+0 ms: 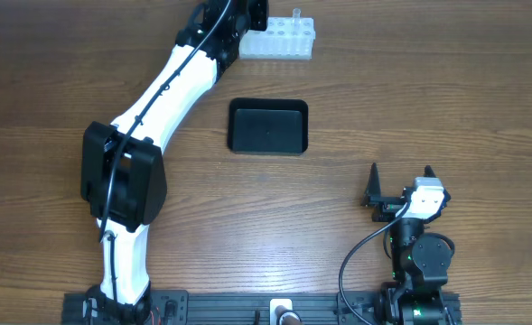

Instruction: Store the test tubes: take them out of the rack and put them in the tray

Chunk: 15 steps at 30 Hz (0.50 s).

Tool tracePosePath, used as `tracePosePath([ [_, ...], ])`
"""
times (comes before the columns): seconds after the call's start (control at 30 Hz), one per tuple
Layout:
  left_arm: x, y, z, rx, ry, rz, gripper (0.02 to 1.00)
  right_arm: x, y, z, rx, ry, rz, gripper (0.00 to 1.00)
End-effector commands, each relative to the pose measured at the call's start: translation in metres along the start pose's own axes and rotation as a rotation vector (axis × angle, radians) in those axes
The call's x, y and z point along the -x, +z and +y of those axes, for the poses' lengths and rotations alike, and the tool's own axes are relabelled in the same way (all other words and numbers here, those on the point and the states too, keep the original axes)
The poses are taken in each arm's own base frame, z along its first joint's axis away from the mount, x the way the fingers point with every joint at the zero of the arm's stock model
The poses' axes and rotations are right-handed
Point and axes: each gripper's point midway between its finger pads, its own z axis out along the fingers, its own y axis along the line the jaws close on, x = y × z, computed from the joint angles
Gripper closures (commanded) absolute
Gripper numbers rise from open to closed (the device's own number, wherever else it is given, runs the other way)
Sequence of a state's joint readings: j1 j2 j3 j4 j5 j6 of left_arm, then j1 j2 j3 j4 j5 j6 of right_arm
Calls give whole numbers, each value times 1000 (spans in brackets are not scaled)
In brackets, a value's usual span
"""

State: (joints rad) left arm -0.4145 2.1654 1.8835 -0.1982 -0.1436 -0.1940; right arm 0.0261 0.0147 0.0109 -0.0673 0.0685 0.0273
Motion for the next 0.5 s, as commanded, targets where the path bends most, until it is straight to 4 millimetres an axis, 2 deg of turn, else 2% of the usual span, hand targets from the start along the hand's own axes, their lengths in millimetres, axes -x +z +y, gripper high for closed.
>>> tracePosePath([
  [0.03, 34, -25, -11, -15, -1, -70, 862, -1, 0, 3, 13, 9, 0, 9],
  [0.2, 33, -45, -13, -16, -43, -15, 847, -1, 0, 3, 13, 9, 0, 7],
  [0.33, 23, -70, -10, -23, -84, 80, 840, -1, 0, 3, 13, 9, 0, 9],
  [0.4, 11, -82, -15, -61, -80, 153, 866, -1, 0, 3, 13, 9, 0, 9],
  [0.5, -17, -98, -17, -81, -103, 291, 904, -1, 0, 3, 13, 9, 0, 9],
])
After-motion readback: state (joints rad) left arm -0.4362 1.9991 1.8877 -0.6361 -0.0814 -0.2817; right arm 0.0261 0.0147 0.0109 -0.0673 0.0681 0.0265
